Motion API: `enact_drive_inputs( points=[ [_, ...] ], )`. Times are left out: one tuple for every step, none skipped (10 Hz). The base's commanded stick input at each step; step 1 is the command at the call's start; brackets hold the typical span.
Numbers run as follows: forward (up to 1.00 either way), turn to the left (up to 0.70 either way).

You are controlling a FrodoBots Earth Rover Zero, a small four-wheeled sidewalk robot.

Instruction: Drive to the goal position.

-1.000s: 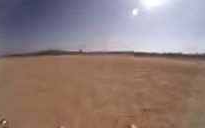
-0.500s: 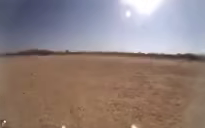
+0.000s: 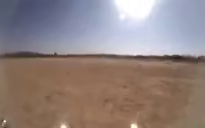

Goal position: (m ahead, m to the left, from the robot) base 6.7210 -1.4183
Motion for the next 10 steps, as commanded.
enact_drive_inputs(
  points=[
    [1.0,-0.27],
    [1.0,-0.27],
    [1.0,-0.27],
    [1.0,-0.27],
    [1.0,-0.27],
    [1.0,-0.27],
    [0.76,-0.31],
    [0.13,-0.43],
    [0.0,-0.45],
    [0.0,-0.45]
  ],
)
